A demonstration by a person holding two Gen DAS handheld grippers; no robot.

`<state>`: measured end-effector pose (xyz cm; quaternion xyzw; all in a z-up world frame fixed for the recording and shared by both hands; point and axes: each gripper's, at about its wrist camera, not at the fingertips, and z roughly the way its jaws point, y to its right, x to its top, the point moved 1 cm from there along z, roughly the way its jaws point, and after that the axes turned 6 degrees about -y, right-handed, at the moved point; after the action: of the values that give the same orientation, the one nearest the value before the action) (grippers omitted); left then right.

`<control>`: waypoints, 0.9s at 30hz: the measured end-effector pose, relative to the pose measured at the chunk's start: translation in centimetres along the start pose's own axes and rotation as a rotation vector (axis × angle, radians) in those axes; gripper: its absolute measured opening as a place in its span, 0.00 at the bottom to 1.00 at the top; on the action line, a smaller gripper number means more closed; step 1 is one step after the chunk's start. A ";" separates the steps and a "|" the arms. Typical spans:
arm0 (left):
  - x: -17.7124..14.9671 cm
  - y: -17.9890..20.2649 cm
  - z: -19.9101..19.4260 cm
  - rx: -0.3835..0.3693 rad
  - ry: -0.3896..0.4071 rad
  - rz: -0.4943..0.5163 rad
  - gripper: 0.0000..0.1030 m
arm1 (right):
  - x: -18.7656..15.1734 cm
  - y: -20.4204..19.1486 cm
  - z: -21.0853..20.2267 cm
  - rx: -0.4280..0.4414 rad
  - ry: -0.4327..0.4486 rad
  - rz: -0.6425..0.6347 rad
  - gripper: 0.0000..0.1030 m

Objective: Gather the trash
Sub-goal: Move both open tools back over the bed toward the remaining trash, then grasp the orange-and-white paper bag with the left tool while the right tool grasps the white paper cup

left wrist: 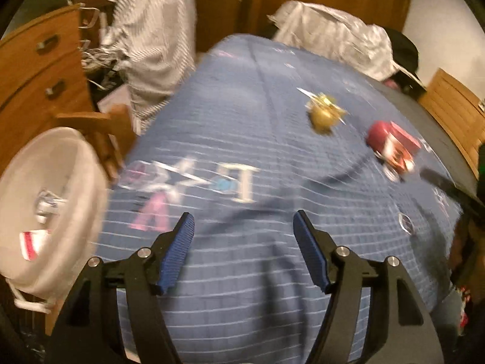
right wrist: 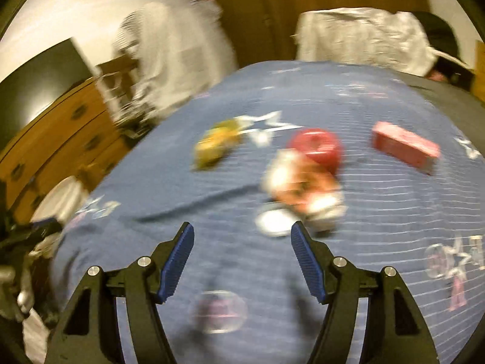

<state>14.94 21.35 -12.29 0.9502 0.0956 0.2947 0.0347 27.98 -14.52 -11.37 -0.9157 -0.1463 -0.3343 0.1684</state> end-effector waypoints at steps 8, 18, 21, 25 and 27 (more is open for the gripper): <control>-0.5 3.8 2.1 -0.023 -0.069 0.010 0.63 | 2.2 3.7 7.6 0.053 -0.119 0.007 0.69; -0.7 6.8 3.4 -0.035 -0.102 0.062 0.68 | -2.3 -1.6 1.6 0.475 -0.091 -0.205 0.70; -0.4 8.5 4.3 -0.051 -0.111 0.092 0.68 | -3.7 1.0 2.2 0.352 -0.100 -0.160 0.70; 0.1 10.0 5.7 -0.068 -0.128 0.098 0.70 | -2.8 1.6 4.4 0.200 -0.145 -0.159 0.67; 0.5 10.3 6.2 -0.075 -0.134 0.090 0.71 | -1.9 1.8 6.1 0.156 -0.170 -0.165 0.65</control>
<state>20.49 11.33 -15.92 0.9691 0.0392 0.2350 0.0632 30.69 -14.01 -17.43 -0.9097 -0.2602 -0.2558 0.1979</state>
